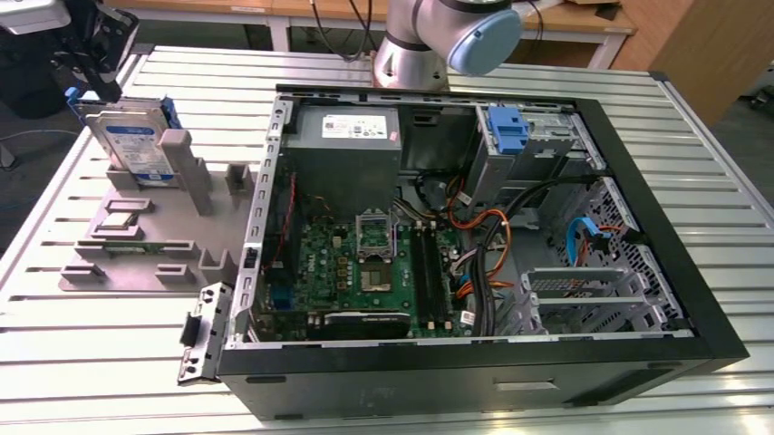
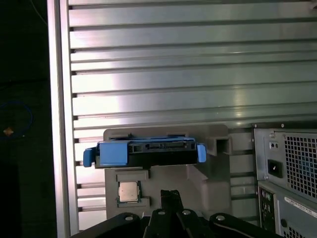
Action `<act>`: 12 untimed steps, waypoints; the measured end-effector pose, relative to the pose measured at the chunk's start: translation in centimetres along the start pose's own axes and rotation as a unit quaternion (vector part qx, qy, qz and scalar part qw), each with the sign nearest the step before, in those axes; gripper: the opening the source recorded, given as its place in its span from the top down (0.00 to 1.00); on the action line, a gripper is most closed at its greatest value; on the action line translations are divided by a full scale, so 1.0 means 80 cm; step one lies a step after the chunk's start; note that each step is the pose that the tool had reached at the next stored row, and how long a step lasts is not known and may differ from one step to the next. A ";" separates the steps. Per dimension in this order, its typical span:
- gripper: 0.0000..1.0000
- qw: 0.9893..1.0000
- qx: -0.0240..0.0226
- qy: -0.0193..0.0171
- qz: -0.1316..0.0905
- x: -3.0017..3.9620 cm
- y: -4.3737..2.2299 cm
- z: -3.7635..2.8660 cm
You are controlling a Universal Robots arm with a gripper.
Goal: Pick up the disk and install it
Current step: 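Reach for the disk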
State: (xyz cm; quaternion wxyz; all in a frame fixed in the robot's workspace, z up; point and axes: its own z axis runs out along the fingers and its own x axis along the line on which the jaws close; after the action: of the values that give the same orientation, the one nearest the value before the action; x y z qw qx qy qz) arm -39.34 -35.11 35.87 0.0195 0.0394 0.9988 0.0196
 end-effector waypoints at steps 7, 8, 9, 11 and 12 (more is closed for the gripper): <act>0.90 1.000 0.022 -0.002 -0.001 0.0020 0.0237 0.0034; 0.90 1.000 0.022 -0.002 -0.001 0.0023 0.0266 0.0042; 0.90 1.000 0.022 -0.002 -0.001 0.0025 0.0292 0.0050; 0.90 1.000 0.022 -0.002 -0.001 0.0028 0.0319 0.0061; 0.90 1.000 0.022 -0.002 -0.001 0.0029 0.0324 0.0068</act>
State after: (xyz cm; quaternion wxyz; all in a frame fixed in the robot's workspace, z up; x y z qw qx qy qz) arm -39.35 -32.48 35.42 0.0205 0.0390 0.9990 -0.0023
